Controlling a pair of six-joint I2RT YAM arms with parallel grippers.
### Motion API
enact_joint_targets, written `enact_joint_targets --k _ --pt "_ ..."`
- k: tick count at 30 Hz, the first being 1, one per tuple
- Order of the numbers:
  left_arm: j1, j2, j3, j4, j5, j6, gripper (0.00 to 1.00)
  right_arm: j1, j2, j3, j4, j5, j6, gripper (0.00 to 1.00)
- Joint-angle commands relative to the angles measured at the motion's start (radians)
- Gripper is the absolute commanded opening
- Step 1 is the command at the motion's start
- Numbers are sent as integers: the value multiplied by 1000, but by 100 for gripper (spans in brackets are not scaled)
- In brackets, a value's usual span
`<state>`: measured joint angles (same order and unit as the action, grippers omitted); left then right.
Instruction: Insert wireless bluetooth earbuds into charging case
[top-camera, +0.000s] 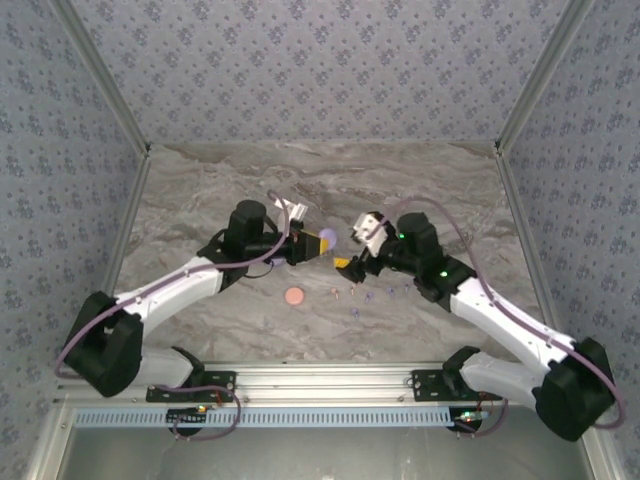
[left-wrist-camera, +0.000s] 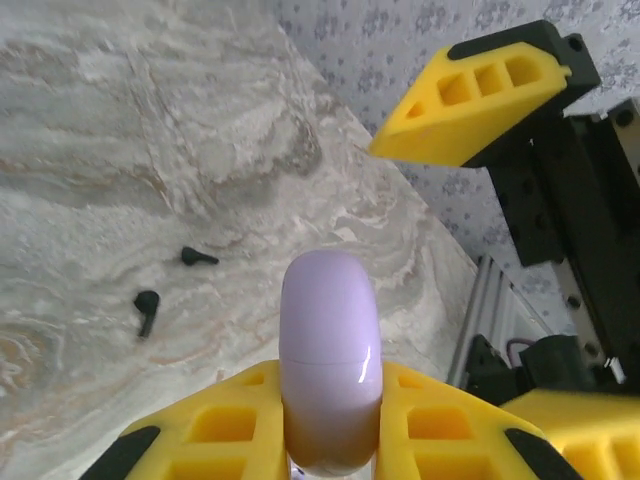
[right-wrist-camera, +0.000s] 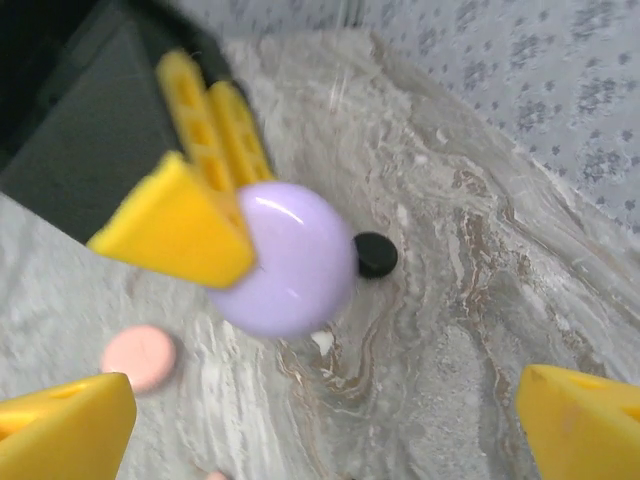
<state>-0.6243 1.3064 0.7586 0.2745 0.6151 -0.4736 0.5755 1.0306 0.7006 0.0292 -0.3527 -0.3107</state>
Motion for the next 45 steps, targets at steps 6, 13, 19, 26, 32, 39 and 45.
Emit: enact_joint_targets --k 6,13,19,26,32,39,45 --pt "-25 -150 -206 492 -170 98 0 -157 -109 -101 258 -311 349 100" --pt "-86 -204 -214 479 -176 203 0 -96 -36 -47 307 -282 350 93" --pt "-101 -219 -211 446 -162 232 0 -56 32 -7 342 -232 354 87" --pt "-104 -222 -205 425 -147 248 0 -49 72 32 353 -232 362 81" --pt "-106 -216 -197 415 -137 254 0 -43 105 63 341 -230 354 79" --pt "-109 -217 -187 397 -128 261 0 -49 125 85 336 -213 355 77" --pt "-110 -213 -182 388 -123 262 0 -64 140 112 322 -215 363 76"
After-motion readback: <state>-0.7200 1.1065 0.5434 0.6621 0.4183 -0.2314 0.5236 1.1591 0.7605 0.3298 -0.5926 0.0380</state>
